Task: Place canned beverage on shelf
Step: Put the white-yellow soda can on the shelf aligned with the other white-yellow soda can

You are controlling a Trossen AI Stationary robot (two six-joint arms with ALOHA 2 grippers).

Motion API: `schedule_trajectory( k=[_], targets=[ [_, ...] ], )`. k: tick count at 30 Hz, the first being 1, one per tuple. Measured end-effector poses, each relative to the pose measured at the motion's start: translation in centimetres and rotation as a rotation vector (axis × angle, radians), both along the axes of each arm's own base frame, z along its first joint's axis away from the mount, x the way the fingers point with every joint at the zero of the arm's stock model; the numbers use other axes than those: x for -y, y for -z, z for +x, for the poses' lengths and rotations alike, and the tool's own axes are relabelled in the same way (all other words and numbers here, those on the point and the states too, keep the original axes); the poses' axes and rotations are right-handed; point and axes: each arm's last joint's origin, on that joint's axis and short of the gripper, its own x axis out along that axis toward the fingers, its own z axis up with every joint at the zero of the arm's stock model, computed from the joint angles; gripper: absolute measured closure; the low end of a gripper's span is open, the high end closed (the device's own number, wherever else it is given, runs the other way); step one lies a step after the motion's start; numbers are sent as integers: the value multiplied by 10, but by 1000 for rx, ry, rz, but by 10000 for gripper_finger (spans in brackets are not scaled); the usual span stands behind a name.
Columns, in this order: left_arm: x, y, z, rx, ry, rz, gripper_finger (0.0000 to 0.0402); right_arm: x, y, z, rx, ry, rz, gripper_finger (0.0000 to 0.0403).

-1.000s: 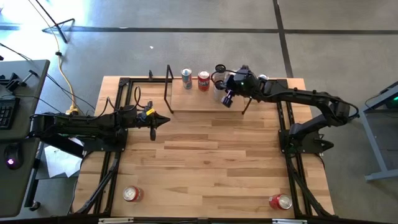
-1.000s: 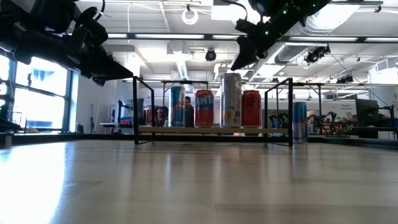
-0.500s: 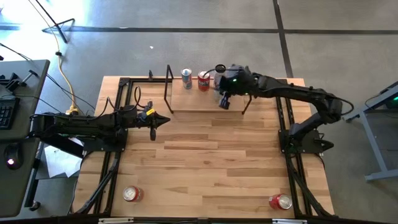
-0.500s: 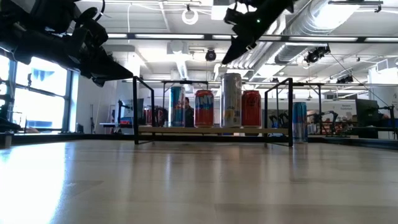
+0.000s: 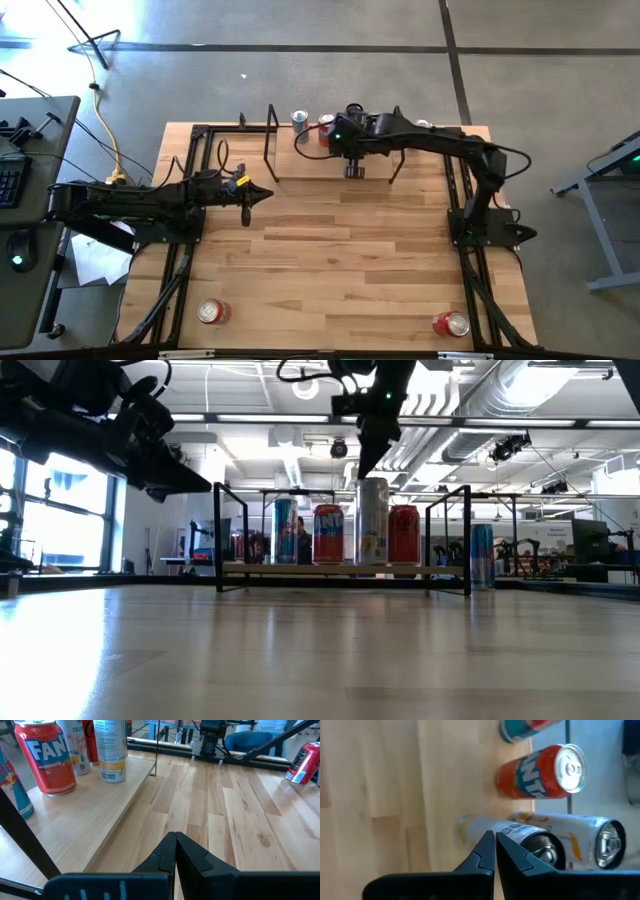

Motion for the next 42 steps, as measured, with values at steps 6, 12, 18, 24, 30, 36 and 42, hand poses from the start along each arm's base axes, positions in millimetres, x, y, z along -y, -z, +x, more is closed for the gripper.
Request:
schedule_trajectory(
  k=[6, 12, 18, 24, 30, 36, 42],
  targets=[
    [0, 2, -1, -26, 0, -6, 401, 11, 9, 8, 34, 63, -51, 403],
    [0, 3, -1, -29, 0, -8, 402, 17, 7, 11, 109, 138, -90, 403],
    [0, 3, -1, -30, -2, -15, 401, 15, -2, 8, 143, 146, -102, 403],
    [0, 3, -1, -34, -2, -17, 402, 10, -21, -4, 229, 127, -25, 403],
    [0, 4, -1, -36, -2, -16, 401, 6, -11, -8, 245, 56, 36, 403],
    [0, 4, -1, -37, -1, -11, 402, -5, 9, -36, 299, 9, 73, 403],
    [0, 3, -1, -36, 0, -10, 401, -19, 15, -63, 333, -36, 126, 403]
  ],
)
